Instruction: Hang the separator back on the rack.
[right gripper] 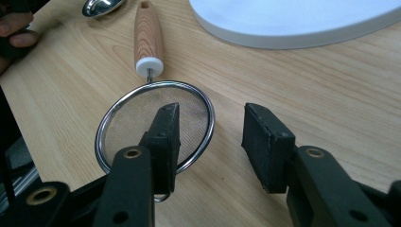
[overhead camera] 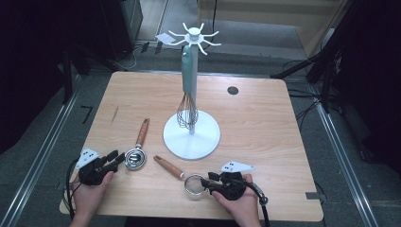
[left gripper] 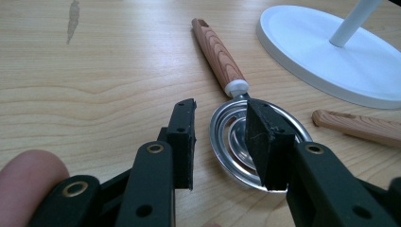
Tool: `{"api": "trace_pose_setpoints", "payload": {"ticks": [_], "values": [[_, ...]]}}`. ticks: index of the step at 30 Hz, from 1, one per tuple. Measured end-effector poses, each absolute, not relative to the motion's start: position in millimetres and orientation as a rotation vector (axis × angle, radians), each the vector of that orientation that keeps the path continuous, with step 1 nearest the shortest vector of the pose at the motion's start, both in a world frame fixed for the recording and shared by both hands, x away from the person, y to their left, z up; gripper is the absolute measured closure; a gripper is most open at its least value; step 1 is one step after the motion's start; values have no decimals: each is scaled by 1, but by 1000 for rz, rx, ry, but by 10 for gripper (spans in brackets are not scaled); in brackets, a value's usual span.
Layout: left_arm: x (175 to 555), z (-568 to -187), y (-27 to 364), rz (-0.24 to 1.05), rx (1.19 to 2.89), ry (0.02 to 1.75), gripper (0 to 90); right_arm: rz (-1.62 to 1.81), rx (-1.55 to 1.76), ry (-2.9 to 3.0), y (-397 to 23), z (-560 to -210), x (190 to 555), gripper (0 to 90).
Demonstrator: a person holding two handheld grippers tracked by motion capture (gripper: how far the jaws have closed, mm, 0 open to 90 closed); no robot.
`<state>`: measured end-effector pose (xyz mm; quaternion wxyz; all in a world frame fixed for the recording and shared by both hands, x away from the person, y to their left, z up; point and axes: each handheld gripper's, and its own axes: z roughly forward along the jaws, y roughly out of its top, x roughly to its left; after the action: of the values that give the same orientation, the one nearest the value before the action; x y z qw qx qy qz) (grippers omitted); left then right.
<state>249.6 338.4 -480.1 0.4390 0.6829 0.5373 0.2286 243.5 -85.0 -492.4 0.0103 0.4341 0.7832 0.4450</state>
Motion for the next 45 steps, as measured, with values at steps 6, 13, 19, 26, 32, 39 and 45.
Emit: {"api": "trace_pose_setpoints", "payload": {"ticks": [6,13,19,26,32,39,45], "values": [[248,-480,339,566,1701,1314,631,1419,1389,2500,-81,-498,248,674],[248,-480,338,577,1705,1306,603,1423,1410,2514,-83,-498,248,741],[248,-481,341,594,1682,1292,494,1367,1352,2520,-89,-497,251,734],[250,-481,345,608,1640,1344,338,1318,1324,2513,-104,-496,251,711],[250,-483,346,640,1629,1358,221,1298,1221,2514,-114,-483,250,593],[251,-483,344,673,1647,1370,166,1242,1083,2586,-114,-463,256,560],[251,-483,344,673,1649,1379,158,1201,1049,2647,-98,-447,264,579]]}}
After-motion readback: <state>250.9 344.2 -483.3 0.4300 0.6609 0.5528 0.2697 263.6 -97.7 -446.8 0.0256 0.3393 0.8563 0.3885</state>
